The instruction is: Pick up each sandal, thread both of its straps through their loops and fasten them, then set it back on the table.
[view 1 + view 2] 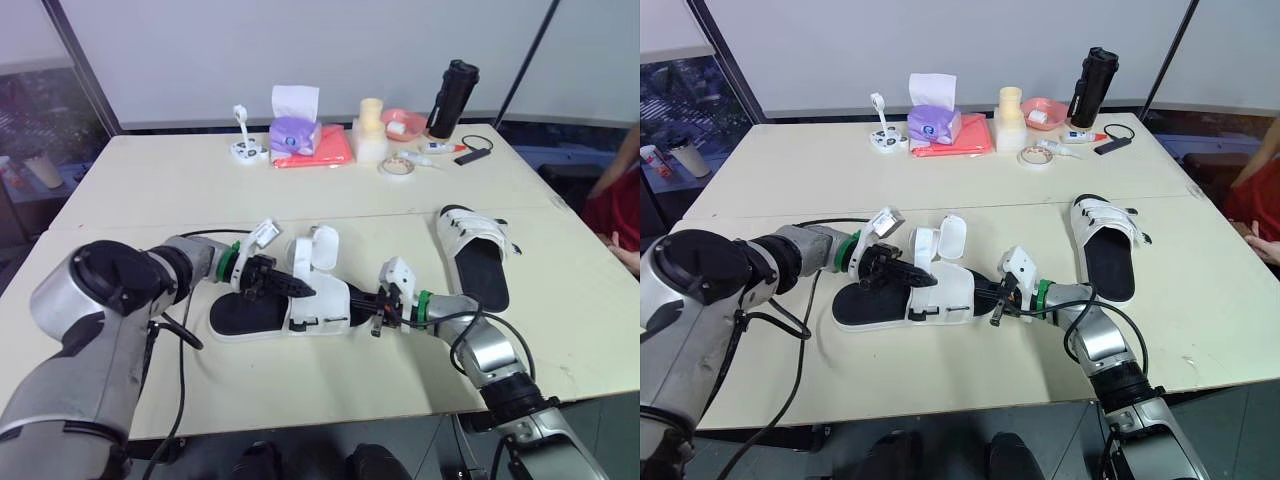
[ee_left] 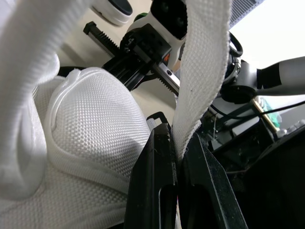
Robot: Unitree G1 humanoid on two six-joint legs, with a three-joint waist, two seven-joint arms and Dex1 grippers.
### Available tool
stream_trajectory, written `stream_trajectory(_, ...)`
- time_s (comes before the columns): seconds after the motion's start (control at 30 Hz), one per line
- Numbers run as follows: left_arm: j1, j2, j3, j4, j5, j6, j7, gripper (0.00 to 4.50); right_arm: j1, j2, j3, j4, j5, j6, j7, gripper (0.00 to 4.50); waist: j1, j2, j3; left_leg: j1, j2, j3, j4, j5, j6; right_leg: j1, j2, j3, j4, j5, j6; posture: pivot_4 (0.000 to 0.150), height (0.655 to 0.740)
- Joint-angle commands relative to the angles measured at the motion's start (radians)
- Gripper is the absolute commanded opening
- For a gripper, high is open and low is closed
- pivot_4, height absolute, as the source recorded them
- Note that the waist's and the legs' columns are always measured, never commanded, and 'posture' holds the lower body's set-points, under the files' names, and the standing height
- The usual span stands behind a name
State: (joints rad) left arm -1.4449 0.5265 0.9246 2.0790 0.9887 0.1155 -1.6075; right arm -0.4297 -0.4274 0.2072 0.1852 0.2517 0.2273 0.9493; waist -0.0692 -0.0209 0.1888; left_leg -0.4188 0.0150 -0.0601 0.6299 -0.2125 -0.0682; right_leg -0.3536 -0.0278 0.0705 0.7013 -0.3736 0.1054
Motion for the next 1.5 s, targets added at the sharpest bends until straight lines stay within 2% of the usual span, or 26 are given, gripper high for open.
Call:
stream_trajectory(0.03,-0.016,-0.005,0.026,0.015,-0.001,-0.017,-0.007,0.06,0.029,0.003,0.022,0.066,-0.055,0.027,-0.031,0.0,0.0,0.0,0.0,0.0,0.0,0.0,0.0,0.0,0.0,0.0,0.0,0.0,0.0,0.0,0.0,0.15,0.74)
stream_trajectory(0.2,-0.078,0.027,0.108,0.015,-0.043,0.139,-0.007,0.06,0.035,0.004,0.02,0.064,-0.057,0.028,-0.032,0.0,-0.001,0.0,0.0,0.0,0.0,0.0,0.0,0.0,0.0,0.0,0.0,0.0,0.0,0.0,0.0,0.15,0.74)
stream_trajectory(0.37,-0.086,0.05,0.129,0.015,-0.043,0.173,-0.007,0.06,0.036,0.005,0.02,0.066,-0.059,0.028,-0.032,0.0,-0.001,0.0,0.0,0.001,0.0,0.001,-0.001,0.0,0.0,0.0,0.0,0.0,0.0,0.0,0.0,0.15,0.74)
stream_trajectory(0.87,-0.033,-0.02,0.04,0.015,-0.03,-0.03,-0.007,0.06,0.036,0.01,0.02,0.067,-0.059,0.029,-0.032,0.0,-0.001,0.0,0.0,0.001,0.0,0.001,-0.001,0.0,0.0,0.0,0.0,0.0,0.0,0.0,0.0,0.15,0.74)
stream_trajectory(1.5,-0.015,0.009,-0.003,0.015,-0.058,-0.154,-0.007,0.06,0.026,0.023,0.021,0.082,-0.057,0.025,-0.033,0.0,-0.002,0.0,0.0,0.002,0.0,0.001,-0.001,0.0,0.0,0.0,0.0,0.0,0.0,0.0,0.0,0.15,0.74)
